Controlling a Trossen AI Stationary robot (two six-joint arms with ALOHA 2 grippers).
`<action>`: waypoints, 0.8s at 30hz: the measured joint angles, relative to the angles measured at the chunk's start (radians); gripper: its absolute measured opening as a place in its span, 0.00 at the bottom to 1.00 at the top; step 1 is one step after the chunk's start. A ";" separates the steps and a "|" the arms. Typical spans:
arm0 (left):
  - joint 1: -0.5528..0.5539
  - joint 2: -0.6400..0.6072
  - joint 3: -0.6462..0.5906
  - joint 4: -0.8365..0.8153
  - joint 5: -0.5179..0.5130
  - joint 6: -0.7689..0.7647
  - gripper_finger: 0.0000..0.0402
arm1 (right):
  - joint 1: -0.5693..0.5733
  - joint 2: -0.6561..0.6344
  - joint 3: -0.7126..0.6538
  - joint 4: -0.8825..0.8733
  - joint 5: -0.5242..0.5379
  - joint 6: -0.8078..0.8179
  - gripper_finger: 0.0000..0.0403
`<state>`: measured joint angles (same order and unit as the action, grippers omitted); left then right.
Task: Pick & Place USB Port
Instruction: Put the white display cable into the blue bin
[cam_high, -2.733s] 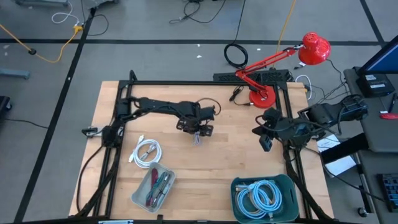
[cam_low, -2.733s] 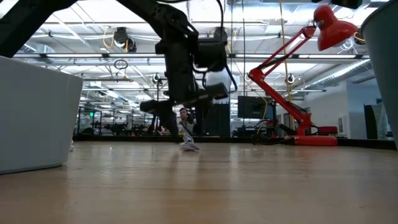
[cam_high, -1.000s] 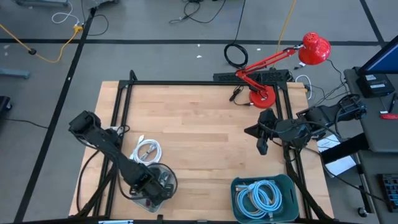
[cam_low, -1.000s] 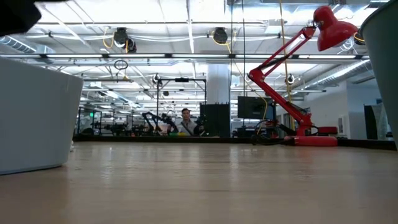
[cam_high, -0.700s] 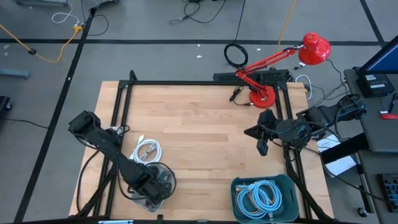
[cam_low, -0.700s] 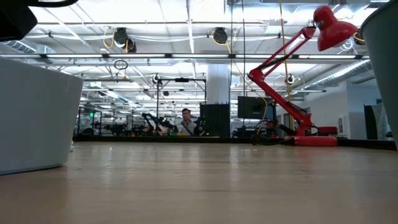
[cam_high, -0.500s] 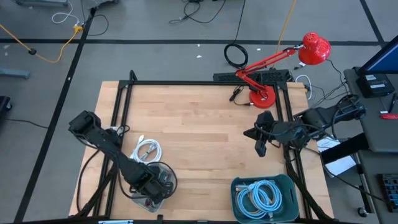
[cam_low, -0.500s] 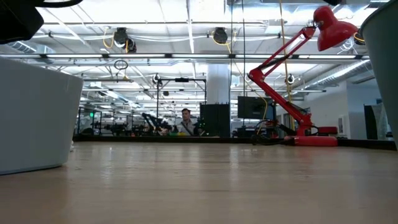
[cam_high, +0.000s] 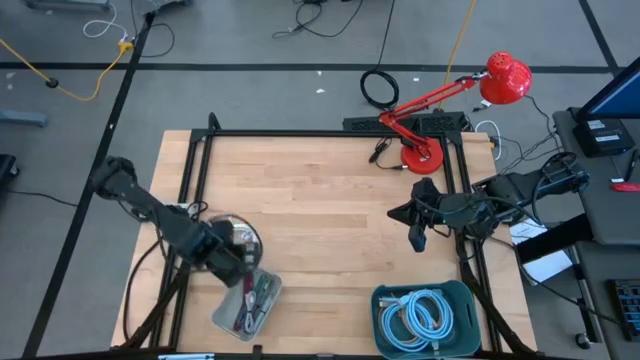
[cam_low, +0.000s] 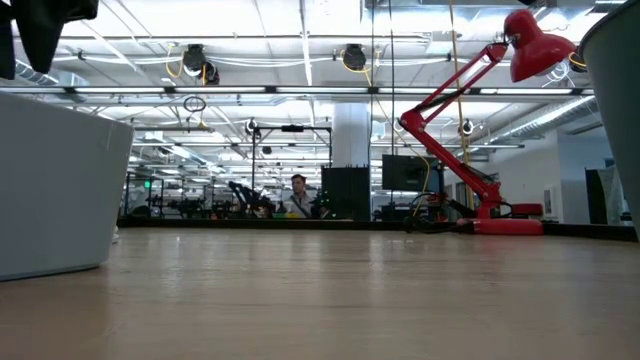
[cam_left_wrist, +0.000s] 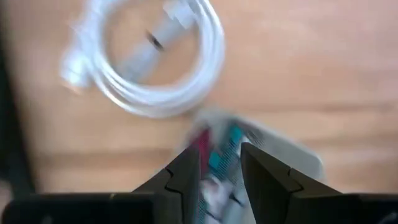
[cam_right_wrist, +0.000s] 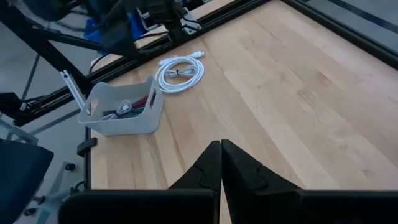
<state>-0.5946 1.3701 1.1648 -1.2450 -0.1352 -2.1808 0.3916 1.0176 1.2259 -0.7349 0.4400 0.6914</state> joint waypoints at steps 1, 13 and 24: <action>0.014 -0.014 0.000 -0.049 0.000 0.022 0.30 | 0.000 0.000 0.000 0.000 0.000 0.000 0.00; 0.187 0.008 0.000 -0.158 -0.134 0.702 0.30 | 0.000 0.000 0.000 0.003 -0.016 0.029 0.00; 0.260 0.016 -0.238 0.055 0.070 0.651 0.45 | 0.001 0.000 0.000 -0.003 -0.053 0.045 0.00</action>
<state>-0.3347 1.3861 0.9269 -1.1905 -0.0657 -1.5302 0.3923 1.0172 1.2259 -0.7375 0.3874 0.7361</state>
